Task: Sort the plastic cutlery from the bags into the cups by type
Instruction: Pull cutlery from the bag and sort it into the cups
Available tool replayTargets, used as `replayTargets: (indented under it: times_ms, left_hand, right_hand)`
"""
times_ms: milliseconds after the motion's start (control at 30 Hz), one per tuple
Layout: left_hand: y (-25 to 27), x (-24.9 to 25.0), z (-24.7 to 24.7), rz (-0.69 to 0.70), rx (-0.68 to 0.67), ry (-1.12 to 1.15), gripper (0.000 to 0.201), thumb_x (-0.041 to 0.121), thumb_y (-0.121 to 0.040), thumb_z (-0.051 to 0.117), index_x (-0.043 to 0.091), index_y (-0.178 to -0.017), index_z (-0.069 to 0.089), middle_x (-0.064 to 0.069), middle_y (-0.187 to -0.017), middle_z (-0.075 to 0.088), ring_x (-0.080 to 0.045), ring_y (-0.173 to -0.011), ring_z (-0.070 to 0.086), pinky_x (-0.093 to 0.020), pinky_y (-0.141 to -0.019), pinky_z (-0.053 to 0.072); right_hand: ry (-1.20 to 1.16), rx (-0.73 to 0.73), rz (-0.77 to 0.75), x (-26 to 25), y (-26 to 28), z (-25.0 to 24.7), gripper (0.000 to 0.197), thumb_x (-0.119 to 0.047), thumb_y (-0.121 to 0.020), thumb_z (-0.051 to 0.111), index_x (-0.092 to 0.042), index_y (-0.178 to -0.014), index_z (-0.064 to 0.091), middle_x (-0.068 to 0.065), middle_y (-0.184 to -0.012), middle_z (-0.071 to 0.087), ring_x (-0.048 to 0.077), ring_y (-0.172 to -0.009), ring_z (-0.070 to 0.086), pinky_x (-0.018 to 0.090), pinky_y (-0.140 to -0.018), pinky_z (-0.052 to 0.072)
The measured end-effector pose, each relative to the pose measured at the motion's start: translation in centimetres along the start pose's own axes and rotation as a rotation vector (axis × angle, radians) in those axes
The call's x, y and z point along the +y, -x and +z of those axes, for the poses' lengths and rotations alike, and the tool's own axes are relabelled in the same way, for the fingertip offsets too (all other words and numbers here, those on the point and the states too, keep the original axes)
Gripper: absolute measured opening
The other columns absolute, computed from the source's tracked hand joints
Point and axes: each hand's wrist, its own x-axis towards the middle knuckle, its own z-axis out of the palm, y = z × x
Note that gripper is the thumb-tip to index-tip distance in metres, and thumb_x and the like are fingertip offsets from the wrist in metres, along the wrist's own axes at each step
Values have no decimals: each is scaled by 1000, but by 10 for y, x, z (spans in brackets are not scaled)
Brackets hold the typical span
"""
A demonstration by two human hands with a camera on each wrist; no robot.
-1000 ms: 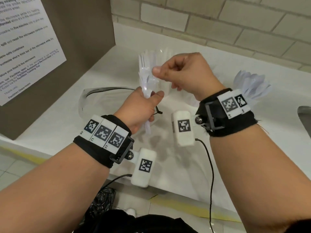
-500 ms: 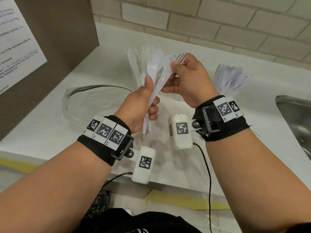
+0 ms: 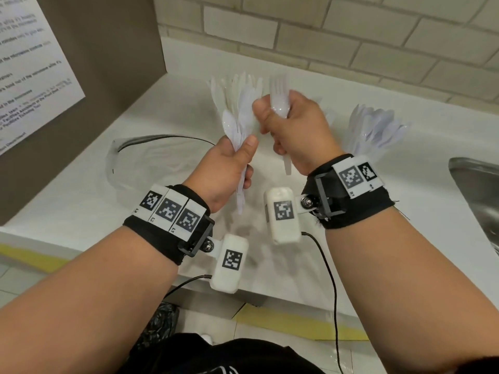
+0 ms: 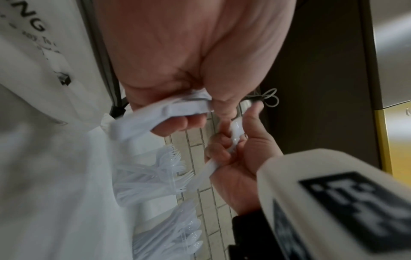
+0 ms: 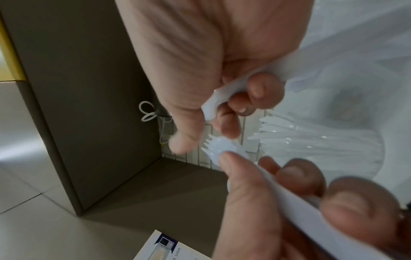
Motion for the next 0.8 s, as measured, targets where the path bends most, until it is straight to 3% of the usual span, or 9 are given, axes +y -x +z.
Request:
replayTargets:
  times_ms: [100,200,300,367,433,533,633,700,800]
  left_hand:
    - [0,1,-1,0,-48,-12,12,31,-99,49,19,-104,48,2,-80,44,-10,-59,44,-26,-56,41]
    - [0,0,-1,-9,-64,7,11,30,-99,49,21,-106,50,4,-80,46,-9,-59,46,-24,-58,43]
    - [-1,0,-1,-36,-45,124,24,37,-99,46,17,-109,54,2,-77,47,-11,-60,45,-25,-57,42]
    - [-3,1,-2,-56,-21,206,29,41,-99,42,15,-104,56,1,-76,46,-12,-59,45,-27,-56,42]
    - [-5,1,-3,-60,12,206,27,38,-101,42,14,-100,54,0,-77,46,-13,-59,45,-27,-56,42]
    - [-7,-1,-3,-56,52,100,19,33,-100,46,15,-99,52,-1,-81,49,-13,-55,51,-27,-53,46]
    - [-9,-4,-2,-37,61,22,21,29,-99,49,10,-108,50,-1,-79,51,-11,-49,50,-26,-51,45]
    - [-11,-5,0,-17,57,21,19,30,-100,49,11,-103,47,0,-73,46,-10,-50,43,-27,-51,40]
    - [-13,-4,2,-36,81,93,34,40,-101,40,9,-111,50,1,-73,44,-10,-54,42,-27,-56,39]
  right_hand:
    - [-100,-31,79,2,1,4,17,-21,-81,75,-13,-86,61,0,-65,54,11,-43,37,22,-40,29]
    - [-169,-27,115,4,-1,5,13,-12,-84,71,-15,-80,59,3,-68,52,11,-43,34,20,-40,28]
    - [-222,-51,133,5,-2,5,10,-11,-92,60,-15,-86,53,3,-70,57,12,-45,36,21,-41,30]
    - [-259,-56,127,6,-1,5,7,-10,-95,53,-13,-94,47,6,-76,69,14,-45,36,22,-41,29]
    - [-281,24,128,6,-2,4,7,-10,-96,48,-14,-98,42,9,-78,73,16,-46,42,22,-41,29]
    - [-253,124,95,4,-3,1,14,-11,-96,44,-13,-109,40,6,-70,62,19,-54,62,29,-47,46]
    - [-186,71,23,3,0,3,18,-10,-96,41,-17,-111,37,8,-75,52,24,-44,59,37,-50,56]
    - [-72,49,-33,5,0,8,17,-12,-96,45,-22,-108,38,7,-77,52,16,-39,48,29,-43,47]
    - [85,15,-49,9,-1,11,27,-19,-89,63,-22,-108,45,-5,-74,59,0,-47,50,15,-44,38]
